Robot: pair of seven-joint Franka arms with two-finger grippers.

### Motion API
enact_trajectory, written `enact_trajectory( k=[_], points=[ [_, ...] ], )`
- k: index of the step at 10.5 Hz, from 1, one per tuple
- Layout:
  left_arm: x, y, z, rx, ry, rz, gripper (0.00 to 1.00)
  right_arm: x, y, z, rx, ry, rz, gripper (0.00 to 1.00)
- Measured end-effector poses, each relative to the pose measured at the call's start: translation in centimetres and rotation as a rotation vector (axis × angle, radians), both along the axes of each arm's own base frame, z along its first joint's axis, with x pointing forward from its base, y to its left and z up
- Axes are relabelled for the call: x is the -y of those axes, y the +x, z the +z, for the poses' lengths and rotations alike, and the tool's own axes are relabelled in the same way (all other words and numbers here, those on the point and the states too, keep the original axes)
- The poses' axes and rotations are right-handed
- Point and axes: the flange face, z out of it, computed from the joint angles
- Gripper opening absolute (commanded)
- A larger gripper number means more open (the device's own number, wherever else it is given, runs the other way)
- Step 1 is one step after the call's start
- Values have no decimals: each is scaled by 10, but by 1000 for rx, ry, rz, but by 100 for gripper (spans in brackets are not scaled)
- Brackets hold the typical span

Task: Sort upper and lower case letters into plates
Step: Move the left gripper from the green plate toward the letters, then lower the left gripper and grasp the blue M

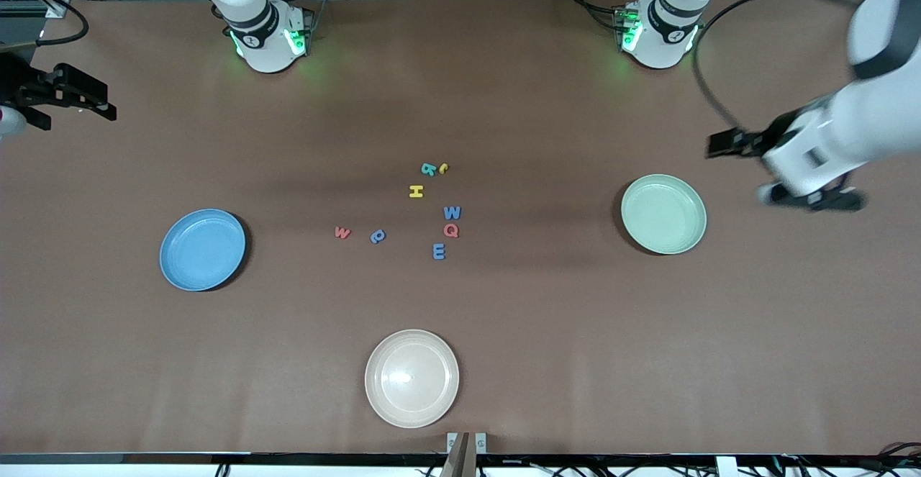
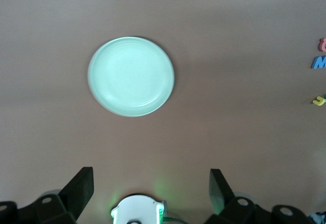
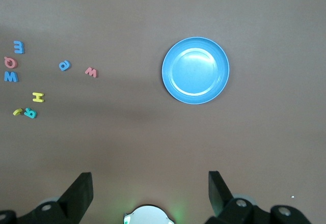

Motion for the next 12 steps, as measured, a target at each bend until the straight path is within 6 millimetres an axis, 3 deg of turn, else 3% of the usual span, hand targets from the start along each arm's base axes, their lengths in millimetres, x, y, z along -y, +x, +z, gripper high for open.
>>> enact_trajectory(
  k=[2, 4, 8, 9, 10, 12],
  points=[
    [89, 4, -50, 8, 22, 35, 100, -6, 5, -11, 0, 5, 10, 100],
    [176, -11, -86, 17, 15, 88, 100, -29, 8, -22, -1, 2, -4, 100],
    [326, -78, -168, 29, 99, 288, 100, -97, 3, -38, -20, -21, -58, 100],
    [348, -88, -187, 47, 94, 313, 100, -114, 0, -41, -26, -28, -70, 100],
    [357, -86, -200, 78, 66, 328, 100, -127, -3, -43, -28, -33, -79, 100],
    [368, -74, -217, 188, 1, 323, 100, -129, -4, -43, -28, -36, -95, 100]
  ],
)
